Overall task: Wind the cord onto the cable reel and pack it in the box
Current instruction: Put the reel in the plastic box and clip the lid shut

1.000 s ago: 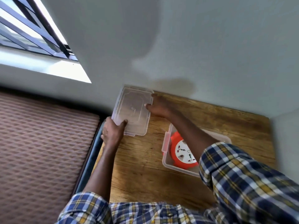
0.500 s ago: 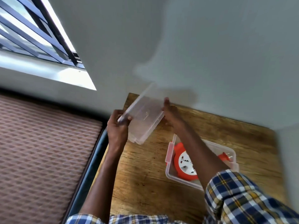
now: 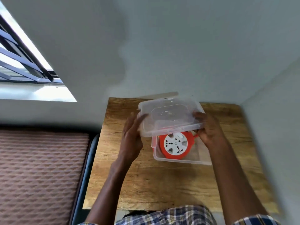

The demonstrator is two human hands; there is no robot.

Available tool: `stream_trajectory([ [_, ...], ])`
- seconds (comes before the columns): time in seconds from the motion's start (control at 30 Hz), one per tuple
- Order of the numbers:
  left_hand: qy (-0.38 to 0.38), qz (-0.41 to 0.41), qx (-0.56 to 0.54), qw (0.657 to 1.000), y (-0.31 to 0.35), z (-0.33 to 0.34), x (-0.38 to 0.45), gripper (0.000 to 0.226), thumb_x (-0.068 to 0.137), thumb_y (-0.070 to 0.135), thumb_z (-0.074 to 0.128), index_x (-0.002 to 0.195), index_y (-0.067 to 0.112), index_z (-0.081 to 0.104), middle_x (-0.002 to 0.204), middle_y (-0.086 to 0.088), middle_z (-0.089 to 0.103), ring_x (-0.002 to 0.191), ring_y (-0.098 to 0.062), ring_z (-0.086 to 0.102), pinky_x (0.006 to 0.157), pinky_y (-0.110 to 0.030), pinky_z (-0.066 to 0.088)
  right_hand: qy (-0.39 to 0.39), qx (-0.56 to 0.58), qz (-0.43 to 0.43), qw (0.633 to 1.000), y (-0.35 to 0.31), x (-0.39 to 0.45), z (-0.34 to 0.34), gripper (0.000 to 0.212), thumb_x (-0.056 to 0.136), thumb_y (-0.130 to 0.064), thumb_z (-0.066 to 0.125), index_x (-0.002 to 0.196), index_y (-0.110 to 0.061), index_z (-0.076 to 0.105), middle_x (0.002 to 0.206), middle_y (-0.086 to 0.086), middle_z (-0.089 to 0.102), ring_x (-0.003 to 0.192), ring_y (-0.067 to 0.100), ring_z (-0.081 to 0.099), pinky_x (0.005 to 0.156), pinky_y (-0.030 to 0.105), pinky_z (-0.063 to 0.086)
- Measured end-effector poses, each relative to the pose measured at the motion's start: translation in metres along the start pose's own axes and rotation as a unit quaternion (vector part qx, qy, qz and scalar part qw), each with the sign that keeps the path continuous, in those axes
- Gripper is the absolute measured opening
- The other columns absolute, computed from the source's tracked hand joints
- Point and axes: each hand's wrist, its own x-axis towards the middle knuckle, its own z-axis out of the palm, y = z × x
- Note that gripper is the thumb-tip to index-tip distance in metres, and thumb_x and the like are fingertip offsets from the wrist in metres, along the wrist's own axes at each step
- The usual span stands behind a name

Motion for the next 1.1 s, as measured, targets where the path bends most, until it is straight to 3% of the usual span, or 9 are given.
stream_trajectory([
  [0.07,0.051,-0.105,-0.044,0.992,-0.002,0.001,-0.009,0.079,0.085,-0.027,0.050,0.150,0.018,0.052,0.158,-0.004,0.046,0.144,-0.020,0.048,0.109,-0.028,0.049,0.030,-0.010,-0.021,0.999,0.010,-0.009,-0.016,0.034,0.081,-0.001,0.073,0.115,0.003,0.068,0.105,0.020,0.075,0.081,0.033,0.073,0.063,0.038,0.061],
  [0.17,0.023,-0.278,-0.203,0.939,0.005,0.003,-0.012,0.025,0.109,0.010,0.051,0.131,0.012,0.063,0.120,-0.010,0.072,0.101,-0.026,0.074,0.082,-0.040,0.063,0.062,-0.064,-0.053,0.995,0.024,-0.024,-0.033,0.044,0.079,-0.009,0.082,0.121,-0.010,0.068,0.109,0.012,0.075,0.091,0.032,0.075,0.069,0.042,0.063],
  [0.2,-0.006,-0.302,-0.235,0.924,0.009,0.005,-0.013,0.024,0.111,0.020,0.050,0.123,0.009,0.068,0.108,-0.012,0.077,0.093,-0.028,0.076,0.078,-0.043,0.064,0.073,-0.092,-0.067,0.991,0.028,-0.029,-0.036,0.044,0.079,-0.012,0.083,0.121,-0.013,0.069,0.107,0.008,0.075,0.090,0.030,0.075,0.070,0.042,0.064],
  [0.37,0.009,-0.312,-0.243,0.918,0.031,0.018,-0.025,0.022,0.102,0.012,0.067,0.122,0.011,0.075,0.102,-0.006,0.081,0.087,-0.022,0.080,0.074,-0.044,0.067,0.172,-0.357,-0.221,0.891,0.041,-0.043,-0.049,0.040,0.088,-0.031,0.076,0.125,-0.016,0.067,0.110,0.000,0.070,0.088,0.020,0.071,0.063,0.022,0.056],
  [0.57,0.040,-0.315,-0.267,0.910,0.053,0.021,-0.038,0.027,0.098,0.011,0.073,0.125,0.012,0.073,0.105,-0.008,0.079,0.086,-0.021,0.080,0.072,-0.042,0.067,0.241,-0.574,-0.198,0.757,0.045,-0.041,-0.073,0.048,0.083,-0.049,0.074,0.115,-0.013,0.070,0.112,0.012,0.061,0.096,0.031,0.064,0.079,0.046,0.059],
  [0.67,0.031,-0.308,-0.273,0.911,0.056,0.024,-0.041,0.031,0.096,0.012,0.076,0.127,0.013,0.071,0.106,-0.011,0.078,0.087,-0.019,0.080,0.070,-0.036,0.066,0.237,-0.623,-0.199,0.719,0.051,-0.048,-0.070,0.052,0.084,-0.035,0.073,0.128,-0.012,0.060,0.132,0.017,0.054,0.119,0.037,0.053,0.093,0.052,0.050],
  [0.9,0.010,-0.299,-0.225,0.927,0.054,0.035,-0.039,0.037,0.101,0.012,0.069,0.138,0.017,0.063,0.111,-0.013,0.074,0.088,-0.021,0.078,0.066,-0.033,0.064,-0.008,-0.680,-0.359,0.640,0.078,-0.061,-0.007,0.059,0.098,-0.040,0.056,0.151,-0.026,0.034,0.160,0.006,0.035,0.150,0.029,0.029,0.115,0.058,0.033],
  [1.0,-0.024,-0.245,-0.135,0.960,0.048,0.040,-0.035,0.052,0.102,0.012,0.063,0.148,0.035,0.054,0.142,-0.005,0.064,0.123,-0.022,0.066,0.092,-0.043,0.063,-0.132,-0.704,-0.383,0.583,0.091,-0.052,0.013,0.058,0.105,-0.042,0.042,0.158,-0.032,0.020,0.170,-0.003,0.015,0.157,0.025,0.012,0.120,0.061,0.017],
  [1.1,-0.065,-0.188,-0.026,0.980,0.039,0.053,-0.035,0.058,0.103,0.005,0.052,0.156,0.027,0.048,0.162,-0.003,0.048,0.149,-0.023,0.044,0.119,-0.051,0.043,-0.171,-0.726,-0.362,0.560,0.101,-0.027,-0.002,0.060,0.107,-0.051,0.019,0.162,-0.034,0.005,0.171,-0.011,-0.001,0.158,0.018,0.000,0.122,0.059,0.007],
])
